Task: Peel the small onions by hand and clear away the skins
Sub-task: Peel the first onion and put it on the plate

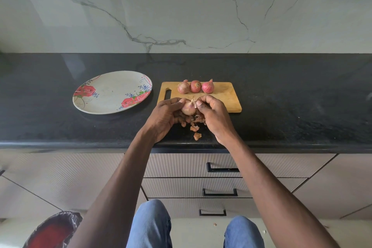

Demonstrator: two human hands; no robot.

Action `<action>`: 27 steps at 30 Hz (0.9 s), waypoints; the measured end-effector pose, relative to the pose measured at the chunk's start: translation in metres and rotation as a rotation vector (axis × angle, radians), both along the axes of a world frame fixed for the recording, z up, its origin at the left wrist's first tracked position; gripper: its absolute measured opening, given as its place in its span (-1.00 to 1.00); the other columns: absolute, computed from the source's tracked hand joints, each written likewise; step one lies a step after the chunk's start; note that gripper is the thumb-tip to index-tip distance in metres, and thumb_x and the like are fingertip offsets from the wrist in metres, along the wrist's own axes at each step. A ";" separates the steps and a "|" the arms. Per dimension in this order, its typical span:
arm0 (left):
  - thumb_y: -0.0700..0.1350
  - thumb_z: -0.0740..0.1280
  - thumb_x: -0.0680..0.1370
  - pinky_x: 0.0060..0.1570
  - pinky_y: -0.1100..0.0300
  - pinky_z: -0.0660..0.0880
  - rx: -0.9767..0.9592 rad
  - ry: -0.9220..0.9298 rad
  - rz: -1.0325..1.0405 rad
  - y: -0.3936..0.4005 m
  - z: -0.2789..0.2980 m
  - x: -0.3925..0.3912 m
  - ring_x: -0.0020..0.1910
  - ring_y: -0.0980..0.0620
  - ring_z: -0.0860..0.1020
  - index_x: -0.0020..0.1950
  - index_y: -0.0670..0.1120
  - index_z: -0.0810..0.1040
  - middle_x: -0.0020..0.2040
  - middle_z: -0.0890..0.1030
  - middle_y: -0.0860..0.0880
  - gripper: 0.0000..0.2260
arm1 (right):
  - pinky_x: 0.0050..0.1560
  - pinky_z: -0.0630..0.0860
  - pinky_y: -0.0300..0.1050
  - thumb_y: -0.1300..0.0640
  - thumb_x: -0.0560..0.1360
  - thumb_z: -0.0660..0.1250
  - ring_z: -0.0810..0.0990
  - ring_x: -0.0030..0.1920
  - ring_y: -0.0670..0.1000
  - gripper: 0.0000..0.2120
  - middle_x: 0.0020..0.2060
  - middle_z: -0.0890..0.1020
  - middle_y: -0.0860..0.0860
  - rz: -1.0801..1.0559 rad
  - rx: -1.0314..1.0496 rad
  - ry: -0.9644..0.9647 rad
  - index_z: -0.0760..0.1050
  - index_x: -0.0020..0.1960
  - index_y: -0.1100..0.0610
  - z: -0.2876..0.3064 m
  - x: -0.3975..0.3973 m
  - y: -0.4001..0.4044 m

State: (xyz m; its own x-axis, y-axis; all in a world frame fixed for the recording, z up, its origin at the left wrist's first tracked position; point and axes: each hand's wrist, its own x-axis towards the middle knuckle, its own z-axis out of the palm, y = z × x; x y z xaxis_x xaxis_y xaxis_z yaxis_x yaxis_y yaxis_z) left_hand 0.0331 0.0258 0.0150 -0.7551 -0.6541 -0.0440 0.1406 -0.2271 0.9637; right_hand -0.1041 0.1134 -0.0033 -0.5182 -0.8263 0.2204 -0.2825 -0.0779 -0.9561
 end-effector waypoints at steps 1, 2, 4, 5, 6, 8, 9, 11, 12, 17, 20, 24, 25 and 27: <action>-0.19 0.20 0.68 -0.39 0.21 0.54 0.001 -0.002 0.002 0.000 0.000 0.000 -0.34 -0.03 0.59 0.06 -0.27 0.57 -0.13 0.61 -0.26 -0.80 | 0.02 0.64 0.11 0.15 0.66 0.24 0.62 -0.07 -0.02 -0.83 -0.12 0.67 0.01 -0.002 0.003 -0.007 0.58 -0.04 0.08 0.000 0.000 0.000; -0.19 0.19 0.69 -0.39 0.22 0.54 0.002 -0.003 0.005 0.001 0.000 0.000 -0.35 -0.02 0.59 0.05 -0.28 0.57 -0.15 0.61 -0.26 -0.79 | 0.03 0.64 0.12 0.14 0.67 0.23 0.63 -0.06 0.00 -0.83 -0.08 0.67 0.05 -0.005 0.002 -0.015 0.58 -0.02 0.10 0.000 0.000 0.000; -0.18 0.17 0.70 -0.40 0.22 0.53 -0.002 -0.003 0.007 0.001 0.000 0.000 -0.36 -0.03 0.59 0.04 -0.29 0.58 -0.18 0.60 -0.25 -0.76 | 0.07 0.64 0.20 0.11 0.66 0.22 0.66 0.00 0.07 -0.83 -0.04 0.69 0.07 -0.008 -0.007 -0.015 0.58 0.00 0.09 0.000 0.000 0.000; -0.18 0.17 0.70 -0.41 0.21 0.53 -0.005 -0.001 0.005 0.001 0.000 0.000 -0.36 -0.03 0.58 0.04 -0.31 0.57 -0.19 0.60 -0.25 -0.75 | 0.10 0.63 0.22 0.10 0.66 0.22 0.66 0.03 0.09 -0.83 -0.04 0.69 0.05 -0.005 -0.010 -0.012 0.58 -0.01 0.06 0.000 0.000 0.001; -0.18 0.16 0.70 -0.41 0.21 0.53 -0.004 0.001 0.004 0.001 0.000 0.000 -0.36 -0.03 0.58 0.04 -0.31 0.57 -0.19 0.60 -0.25 -0.75 | 0.12 0.62 0.22 0.10 0.66 0.22 0.66 0.05 0.09 -0.82 -0.04 0.69 0.04 -0.002 -0.010 -0.013 0.58 -0.03 0.03 0.000 0.000 0.001; -0.18 0.16 0.70 -0.41 0.21 0.54 0.006 0.003 0.004 0.001 0.000 0.000 -0.35 -0.03 0.58 0.07 -0.32 0.56 -0.19 0.61 -0.24 -0.75 | 0.14 0.61 0.22 0.12 0.66 0.22 0.66 0.06 0.08 -0.82 -0.04 0.70 0.03 -0.008 -0.009 -0.012 0.57 -0.05 0.00 0.000 0.001 0.001; -0.19 0.16 0.70 -0.40 0.21 0.54 0.010 0.007 0.005 0.000 0.000 0.000 -0.35 -0.04 0.58 0.09 -0.31 0.55 -0.17 0.61 -0.24 -0.76 | 0.14 0.61 0.23 0.12 0.66 0.23 0.67 0.06 0.08 -0.82 -0.04 0.70 0.03 -0.015 -0.010 -0.011 0.58 -0.05 0.00 0.001 0.001 0.001; -0.20 0.17 0.70 -0.38 0.20 0.56 0.022 0.019 0.015 0.000 0.000 0.000 -0.33 -0.06 0.59 0.16 -0.30 0.51 -0.13 0.61 -0.25 -0.80 | 0.12 0.62 0.23 0.11 0.65 0.23 0.67 0.06 0.08 -0.84 -0.03 0.70 0.04 -0.029 -0.007 -0.013 0.58 -0.02 0.03 0.000 0.000 0.000; -0.21 0.17 0.69 -0.37 0.19 0.58 0.029 0.028 0.019 0.001 0.000 0.000 -0.32 -0.07 0.60 0.20 -0.30 0.48 -0.11 0.61 -0.26 -0.80 | 0.12 0.62 0.23 0.11 0.65 0.23 0.67 0.06 0.08 -0.84 -0.02 0.69 0.05 -0.033 -0.003 -0.012 0.58 -0.01 0.05 -0.001 0.000 0.000; -0.21 0.15 0.70 -0.32 0.19 0.60 0.035 0.043 0.028 0.002 0.001 0.001 -0.27 -0.07 0.61 0.24 -0.30 0.46 -0.06 0.62 -0.25 -0.79 | 0.13 0.62 0.21 0.05 0.63 0.24 0.66 0.08 0.06 -0.85 -0.01 0.68 0.02 -0.046 0.006 0.015 0.57 0.01 0.04 -0.001 0.001 -0.002; -0.21 0.15 0.70 -0.32 0.20 0.59 0.034 0.049 0.037 0.002 0.001 0.001 -0.24 -0.09 0.60 0.19 -0.28 0.49 -0.05 0.62 -0.25 -0.81 | 0.14 0.62 0.15 0.13 0.67 0.23 0.64 0.08 0.02 -0.85 0.00 0.67 0.02 -0.074 0.016 0.026 0.57 0.05 0.10 0.000 0.000 -0.001; -0.20 0.16 0.70 -0.35 0.21 0.58 0.048 0.049 0.050 0.001 0.000 0.001 -0.24 -0.09 0.59 0.14 -0.26 0.50 -0.06 0.61 -0.25 -0.83 | 0.12 0.63 0.17 0.13 0.67 0.22 0.66 0.08 0.06 -0.83 0.00 0.69 0.05 -0.066 0.029 0.003 0.58 0.03 0.09 -0.001 0.000 -0.002; -0.20 0.16 0.70 -0.35 0.21 0.58 0.047 0.047 0.050 0.000 0.000 0.000 -0.25 -0.08 0.59 0.15 -0.26 0.49 -0.07 0.61 -0.25 -0.83 | 0.11 0.64 0.16 0.14 0.67 0.21 0.67 0.06 0.07 -0.82 -0.01 0.69 0.07 -0.062 0.029 -0.020 0.57 0.01 0.10 -0.001 0.000 -0.001; -0.19 0.16 0.70 -0.35 0.21 0.57 0.049 0.043 0.051 0.000 -0.001 0.000 -0.27 -0.07 0.60 0.15 -0.25 0.49 -0.08 0.62 -0.23 -0.83 | 0.01 0.67 0.06 0.19 0.69 0.18 0.69 -0.05 0.05 -0.79 -0.08 0.69 0.10 -0.040 0.009 -0.096 0.56 -0.04 0.13 0.001 0.000 0.001</action>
